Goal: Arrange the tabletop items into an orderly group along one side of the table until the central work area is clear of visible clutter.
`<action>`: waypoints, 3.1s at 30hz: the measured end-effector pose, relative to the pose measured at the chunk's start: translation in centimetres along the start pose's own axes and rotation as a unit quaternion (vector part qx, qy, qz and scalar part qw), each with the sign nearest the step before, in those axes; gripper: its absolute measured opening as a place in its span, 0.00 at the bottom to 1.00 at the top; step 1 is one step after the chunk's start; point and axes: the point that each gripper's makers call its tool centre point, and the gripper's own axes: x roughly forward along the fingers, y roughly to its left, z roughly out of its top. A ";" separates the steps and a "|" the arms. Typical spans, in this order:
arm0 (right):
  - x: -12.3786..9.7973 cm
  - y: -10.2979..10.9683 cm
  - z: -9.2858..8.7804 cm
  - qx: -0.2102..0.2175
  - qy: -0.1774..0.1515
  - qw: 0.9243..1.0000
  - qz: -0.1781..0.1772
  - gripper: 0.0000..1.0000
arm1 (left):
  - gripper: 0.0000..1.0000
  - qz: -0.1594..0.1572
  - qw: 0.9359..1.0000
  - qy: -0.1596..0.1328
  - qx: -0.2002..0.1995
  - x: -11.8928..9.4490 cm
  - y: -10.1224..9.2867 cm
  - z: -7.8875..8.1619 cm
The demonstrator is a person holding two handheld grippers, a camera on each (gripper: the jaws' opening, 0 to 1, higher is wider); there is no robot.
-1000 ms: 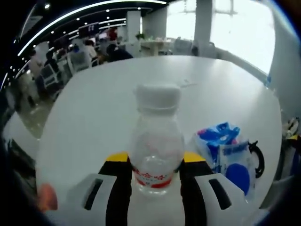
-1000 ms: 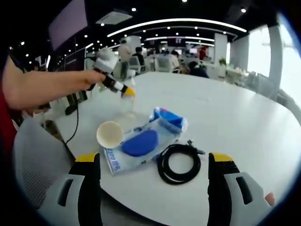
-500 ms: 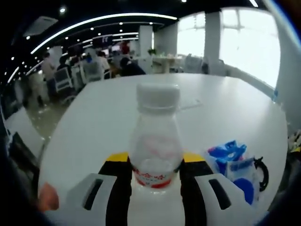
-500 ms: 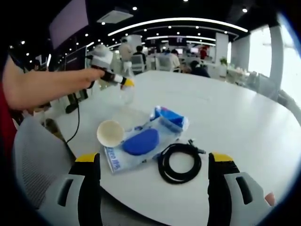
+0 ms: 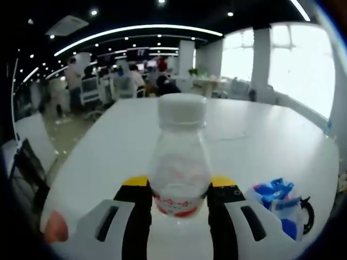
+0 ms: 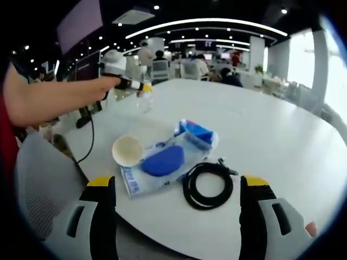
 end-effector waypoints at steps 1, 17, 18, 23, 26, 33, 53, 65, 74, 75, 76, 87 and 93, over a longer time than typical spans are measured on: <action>0.0 0.0 0.0 0.000 0.000 1.000 0.000 0.95 | 0.36 0.003 1.000 -0.004 -0.002 0.0 0.2 0.0; 0.1 0.1 -0.4 -0.004 0.012 1.000 0.002 0.94 | 0.37 0.042 0.999 -0.028 -0.017 0.8 2.7 0.2; 0.1 0.1 -0.5 -0.004 0.012 1.000 0.002 0.94 | 0.37 0.043 0.999 -0.028 -0.017 0.9 2.8 0.1; 0.2 0.1 -0.6 -0.005 0.016 1.000 0.003 0.94 | 0.37 0.051 0.998 -0.028 -0.020 1.3 3.6 -0.1; 0.2 0.1 -0.7 -0.005 0.018 1.000 0.003 0.94 | 0.37 0.057 0.998 -0.029 -0.020 1.5 4.1 -0.2; 0.4 0.1 -0.8 -0.004 0.021 1.000 0.003 0.94 | 0.37 0.070 0.997 -0.029 -0.024 1.9 4.9 -0.6; 0.5 0.1 -1.1 -0.002 0.026 1.000 0.006 0.94 | 0.37 0.070 0.997 -0.028 -0.031 3.2 3.8 -1.4; 0.5 0.2 -1.2 -0.003 0.028 1.000 0.006 0.94 | 0.37 0.076 0.996 -0.030 -0.027 3.1 3.7 -2.0; 0.4 0.1 -1.1 -0.003 0.028 1.000 0.005 0.94 | 0.38 0.078 0.996 -0.035 -0.016 3.0 3.6 -2.1; 0.4 0.1 -1.2 -0.002 0.028 1.000 0.004 0.94 | 0.38 0.078 0.996 -0.035 -0.016 3.0 3.6 -2.1; 0.4 0.1 -1.2 -0.002 0.028 1.000 0.004 0.94 | 0.38 0.078 0.996 -0.035 -0.016 3.0 3.6 -2.1; 0.4 0.1 -1.1 -0.003 0.027 1.000 0.004 0.94 | 0.39 0.080 0.996 -0.031 -0.004 3.0 3.7 -2.1; 0.4 0.1 -1.1 -0.003 0.027 1.000 0.004 0.94 | 0.44 0.078 0.996 -0.037 0.001 3.1 3.6 -1.4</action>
